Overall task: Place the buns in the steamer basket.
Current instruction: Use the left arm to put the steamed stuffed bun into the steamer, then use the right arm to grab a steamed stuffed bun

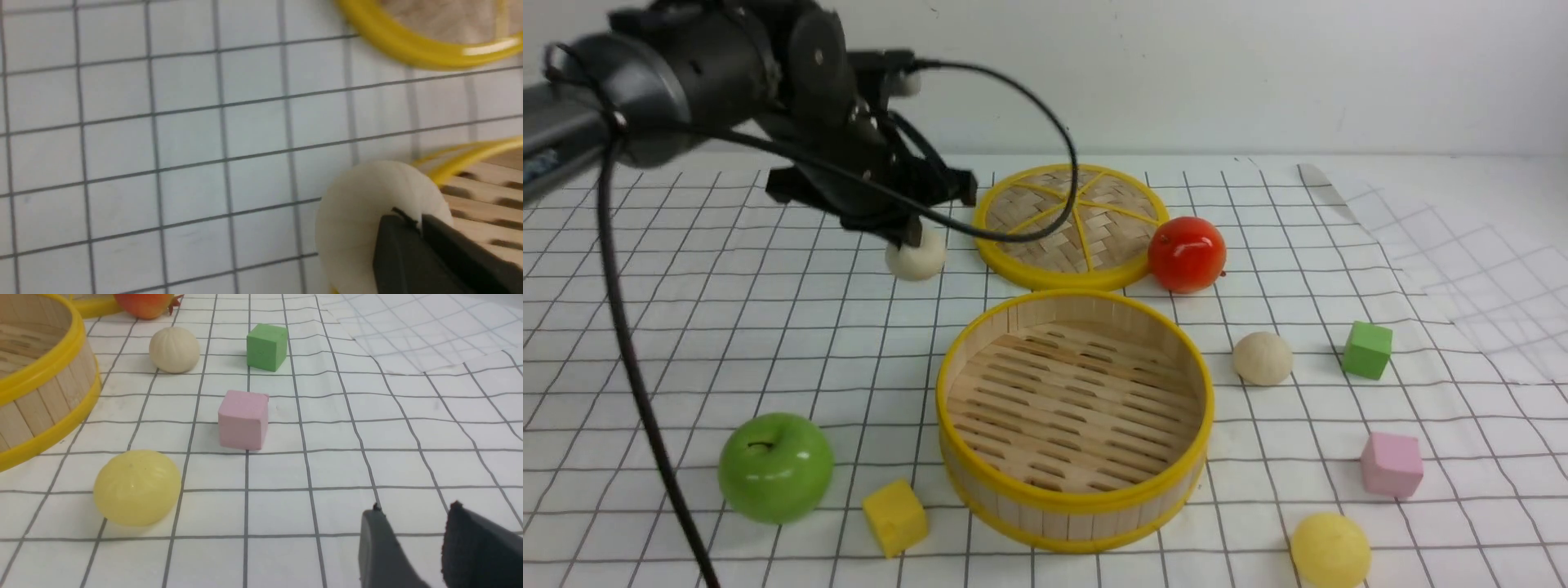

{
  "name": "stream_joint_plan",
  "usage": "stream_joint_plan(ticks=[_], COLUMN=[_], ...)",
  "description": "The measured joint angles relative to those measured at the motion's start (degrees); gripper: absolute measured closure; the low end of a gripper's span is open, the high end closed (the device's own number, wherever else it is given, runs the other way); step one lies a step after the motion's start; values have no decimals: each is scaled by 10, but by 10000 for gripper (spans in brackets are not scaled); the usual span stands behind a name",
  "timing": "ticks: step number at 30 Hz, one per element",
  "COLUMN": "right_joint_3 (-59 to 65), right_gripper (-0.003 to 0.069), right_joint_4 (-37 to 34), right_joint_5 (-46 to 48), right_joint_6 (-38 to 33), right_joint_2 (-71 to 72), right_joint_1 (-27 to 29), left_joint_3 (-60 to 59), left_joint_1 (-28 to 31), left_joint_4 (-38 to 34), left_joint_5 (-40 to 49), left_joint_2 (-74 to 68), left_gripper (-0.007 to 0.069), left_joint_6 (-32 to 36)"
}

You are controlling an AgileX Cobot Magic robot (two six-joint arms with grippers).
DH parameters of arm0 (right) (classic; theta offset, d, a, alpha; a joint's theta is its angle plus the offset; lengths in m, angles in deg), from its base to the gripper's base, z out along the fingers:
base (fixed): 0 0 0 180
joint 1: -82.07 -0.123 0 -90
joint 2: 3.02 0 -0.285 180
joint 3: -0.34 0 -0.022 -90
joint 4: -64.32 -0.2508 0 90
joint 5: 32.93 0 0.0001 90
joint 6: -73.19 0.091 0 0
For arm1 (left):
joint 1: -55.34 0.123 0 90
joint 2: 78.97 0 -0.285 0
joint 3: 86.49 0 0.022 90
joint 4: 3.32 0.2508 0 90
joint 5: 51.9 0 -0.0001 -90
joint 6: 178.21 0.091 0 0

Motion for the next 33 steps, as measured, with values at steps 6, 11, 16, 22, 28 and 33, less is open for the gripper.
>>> stream_joint_plan(ticks=[6, 11, 16, 22, 28, 33], right_joint_3=[0, 0, 0, 0, 0, 0], right_gripper=[419, 419, 419, 419, 419, 419], right_joint_4=[0, 0, 0, 0, 0, 0], right_joint_5=[0, 0, 0, 0, 0, 0], right_joint_6=[0, 0, 0, 0, 0, 0], right_joint_2=[0, 0, 0, 0, 0, 0], right_joint_1=[0, 0, 0, 0, 0, 0], left_joint_3=[-30, -65, -69, -68, -69, -69], left_joint_1=[-74, -95, -95, -95, -95, -95], left_joint_4=[-43, -44, -37, -36, -26, 3], left_joint_5=[5, -41, -76, -76, 11, 66], left_joint_2=[16, -50, -86, -83, 19, 169], left_gripper=[637, 629, 585, 416, 98, 18], left_joint_6=[18, 20, 4, -6, -9, -28])
